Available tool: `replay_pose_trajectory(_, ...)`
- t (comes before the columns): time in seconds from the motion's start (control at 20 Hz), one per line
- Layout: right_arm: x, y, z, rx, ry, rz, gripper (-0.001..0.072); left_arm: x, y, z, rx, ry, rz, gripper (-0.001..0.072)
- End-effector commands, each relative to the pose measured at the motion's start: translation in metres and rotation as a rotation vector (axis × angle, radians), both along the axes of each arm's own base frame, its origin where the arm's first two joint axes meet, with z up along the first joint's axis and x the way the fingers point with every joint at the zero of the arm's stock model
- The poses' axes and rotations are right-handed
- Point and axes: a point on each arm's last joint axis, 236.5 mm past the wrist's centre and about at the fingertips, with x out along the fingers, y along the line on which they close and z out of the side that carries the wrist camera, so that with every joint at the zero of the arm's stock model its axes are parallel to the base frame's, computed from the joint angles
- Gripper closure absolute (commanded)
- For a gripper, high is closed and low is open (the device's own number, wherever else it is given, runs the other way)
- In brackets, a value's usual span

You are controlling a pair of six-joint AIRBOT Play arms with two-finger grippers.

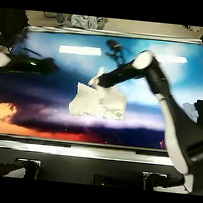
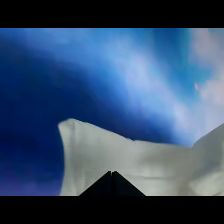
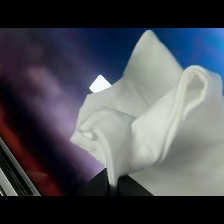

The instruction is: Fold the shirts.

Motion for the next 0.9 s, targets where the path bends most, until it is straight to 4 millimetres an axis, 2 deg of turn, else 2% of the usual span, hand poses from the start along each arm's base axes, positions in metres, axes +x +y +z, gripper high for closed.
replay_pose_trajectory(0.0, -0.012, 0.073, -0.062, 0.048, 0.102, 0.012, 0.0503, -0.021, 0.064, 0.054, 0.052, -0.115, 0.130, 0.0680)
replay_pose_trajectory(0.05, -0.012, 0.082, -0.073, 0.063, 0.128, 0.001, 0.0179, -0.025, 0.065, 0.060, 0.053, -0.129, 0.134, 0.0680)
replay_pose_trajectory(0.1, -0.012, 0.087, -0.078, 0.084, 0.146, 0.003, 0.0004, -0.029, 0.064, 0.063, 0.054, -0.130, 0.130, 0.0680)
replay_pose_trajectory(0.15, -0.011, 0.082, -0.081, 0.076, 0.150, 0.004, 0.0005, -0.031, 0.063, 0.062, 0.055, -0.123, 0.125, 0.0680)
replay_pose_trajectory(0.2, -0.006, 0.067, -0.080, 0.050, 0.142, 0.005, 0.0005, -0.033, 0.063, 0.060, 0.056, -0.113, 0.120, 0.0680)
replay_pose_trajectory(0.3, 0.008, 0.009, -0.079, -0.072, 0.111, 0.003, 0.0005, -0.033, 0.063, 0.055, 0.071, -0.110, 0.106, 0.0680)
replay_pose_trajectory(0.4, 0.018, -0.085, -0.081, -0.274, 0.122, -0.041, 0.0005, -0.033, 0.064, 0.049, 0.080, -0.101, 0.103, 0.0680)
replay_pose_trajectory(0.5, 0.014, -0.188, -0.089, -0.466, 0.223, -0.118, 0.0008, -0.033, 0.068, 0.041, 0.098, -0.085, 0.107, 0.0680)
replay_pose_trajectory(0.55, 0.004, -0.228, -0.096, -0.511, 0.308, -0.161, 0.0020, -0.034, 0.069, 0.038, 0.104, -0.078, 0.108, 0.0680)
replay_pose_trajectory(0.6, -0.004, -0.246, -0.105, -0.492, 0.386, -0.208, 0.0045, -0.035, 0.069, 0.035, 0.103, -0.072, 0.108, 0.0680)
replay_pose_trajectory(0.65, -0.012, -0.245, -0.118, -0.428, 0.449, -0.232, 0.0044, -0.035, 0.069, 0.031, 0.102, -0.063, 0.107, 0.0680)
replay_pose_trajectory(0.75, -0.019, -0.216, -0.144, -0.297, 0.497, -0.245, 0.0037, -0.037, 0.068, 0.023, 0.100, -0.045, 0.106, 0.0679)
replay_pose_trajectory(0.85, -0.017, -0.183, -0.169, -0.180, 0.506, -0.297, 0.0040, -0.038, 0.068, 0.019, 0.097, -0.033, 0.106, 0.0680)
